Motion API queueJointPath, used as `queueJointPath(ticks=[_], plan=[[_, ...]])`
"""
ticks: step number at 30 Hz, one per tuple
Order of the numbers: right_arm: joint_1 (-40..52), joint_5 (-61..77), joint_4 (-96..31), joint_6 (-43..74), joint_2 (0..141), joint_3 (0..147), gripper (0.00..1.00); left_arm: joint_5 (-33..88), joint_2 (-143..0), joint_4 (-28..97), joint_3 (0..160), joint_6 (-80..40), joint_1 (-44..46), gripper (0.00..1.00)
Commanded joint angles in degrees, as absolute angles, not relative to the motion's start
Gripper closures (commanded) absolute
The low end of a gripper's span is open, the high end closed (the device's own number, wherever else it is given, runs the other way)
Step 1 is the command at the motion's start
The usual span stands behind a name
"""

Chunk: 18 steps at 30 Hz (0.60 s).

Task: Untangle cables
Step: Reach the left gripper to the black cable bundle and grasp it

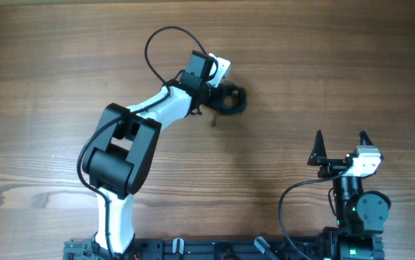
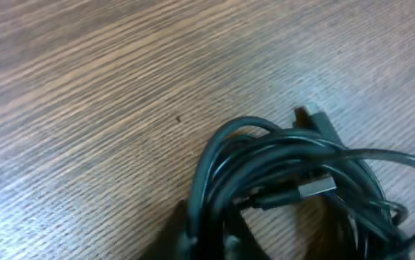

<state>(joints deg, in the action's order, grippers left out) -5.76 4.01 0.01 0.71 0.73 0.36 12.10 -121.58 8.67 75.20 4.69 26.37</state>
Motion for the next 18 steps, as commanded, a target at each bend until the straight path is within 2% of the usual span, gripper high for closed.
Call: queueJointPath(ticks=[1, 3, 5, 8, 10, 12, 13, 15, 16, 18], plan=[[-5.5, 3.4, 0.1, 0.0, 0.3, 0.3, 0.0, -4.3, -123.0, 12.7, 75.3, 5.6, 26.7, 0.96], [-5.5, 3.5, 0.1, 0.0, 0.3, 0.3, 0.0, -15.4, -120.6, 17.8, 75.4, 2.0, 26.7, 0.96], [-5.5, 3.5, 0.1, 0.0, 0.3, 0.3, 0.0, -18.9, -117.8, 22.4, 75.4, -3.0, 26.7, 0.96], [-5.5, 3.4, 0.1, 0.0, 0.3, 0.3, 0.0, -18.4, -111.7, 37.6, 75.4, -27.2, 26.7, 0.96], [-5.5, 3.5, 0.1, 0.0, 0.3, 0.3, 0.0, -11.4, -109.1, 47.9, 75.4, -41.1, 26.7, 0.96], [-5.5, 3.4, 0.1, 0.0, 0.3, 0.3, 0.0, 1.6, -108.9, 51.1, 75.3, -48.3, 26.9, 0.95], [-5.5, 3.4, 0.1, 0.0, 0.3, 0.3, 0.0, 6.5, -108.9, 51.0, 75.3, -48.7, 26.9, 0.66], [-5.5, 3.4, 0.1, 0.0, 0.3, 0.3, 0.0, 5.1, -108.9, 50.3, 75.3, -48.0, 26.8, 0.14], [-5.5, 3.4, 0.1, 0.0, 0.3, 0.3, 0.0, 3.7, -108.9, 49.6, 75.3, -46.4, 26.5, 0.0], [-5.5, 3.4, 0.1, 0.0, 0.3, 0.3, 0.0, 3.1, -108.8, 48.1, 75.4, -37.2, 24.9, 0.0]])
